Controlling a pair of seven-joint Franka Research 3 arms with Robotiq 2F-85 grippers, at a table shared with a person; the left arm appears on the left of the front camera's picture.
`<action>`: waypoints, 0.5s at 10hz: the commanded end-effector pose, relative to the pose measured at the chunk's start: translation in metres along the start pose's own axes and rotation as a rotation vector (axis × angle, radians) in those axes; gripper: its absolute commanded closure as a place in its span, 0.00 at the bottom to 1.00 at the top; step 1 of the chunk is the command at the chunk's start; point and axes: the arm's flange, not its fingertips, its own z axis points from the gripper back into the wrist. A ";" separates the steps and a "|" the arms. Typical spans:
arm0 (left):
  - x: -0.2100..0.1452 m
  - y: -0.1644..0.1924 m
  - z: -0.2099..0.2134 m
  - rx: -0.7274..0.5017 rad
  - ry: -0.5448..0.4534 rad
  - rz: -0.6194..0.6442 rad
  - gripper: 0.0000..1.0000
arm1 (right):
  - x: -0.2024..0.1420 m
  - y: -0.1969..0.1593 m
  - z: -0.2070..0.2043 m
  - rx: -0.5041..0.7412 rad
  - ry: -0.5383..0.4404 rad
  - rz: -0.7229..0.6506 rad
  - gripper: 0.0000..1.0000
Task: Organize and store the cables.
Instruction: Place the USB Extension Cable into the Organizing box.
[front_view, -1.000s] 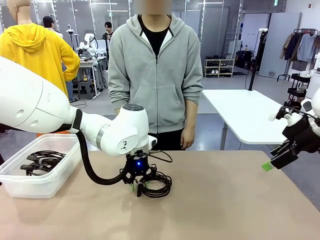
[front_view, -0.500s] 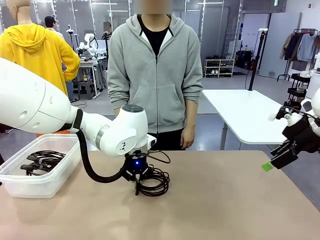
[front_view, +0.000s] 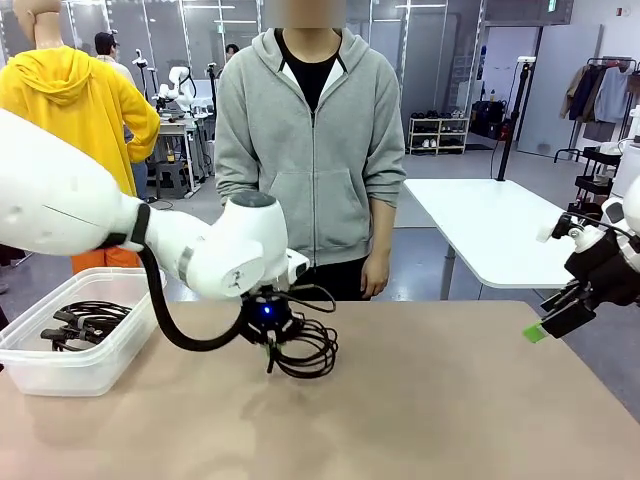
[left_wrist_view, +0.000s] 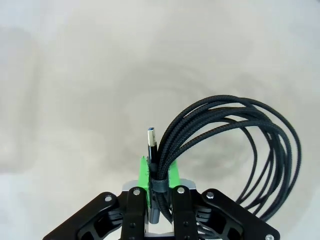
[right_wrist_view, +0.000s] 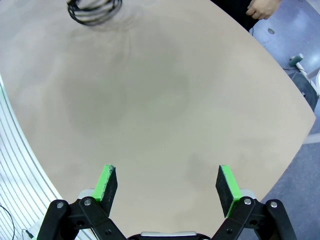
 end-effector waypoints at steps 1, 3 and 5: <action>-0.021 0.043 0.059 0.014 -0.074 -0.106 1.00 | 0.002 0.002 0.002 -0.002 0.017 -0.023 0.00; -0.020 0.088 0.087 -0.013 -0.077 -0.138 1.00 | 0.002 0.002 0.002 -0.002 0.017 -0.023 0.00; -0.021 0.139 0.108 -0.056 -0.132 -0.189 1.00 | 0.002 0.002 0.002 -0.002 0.017 -0.023 0.00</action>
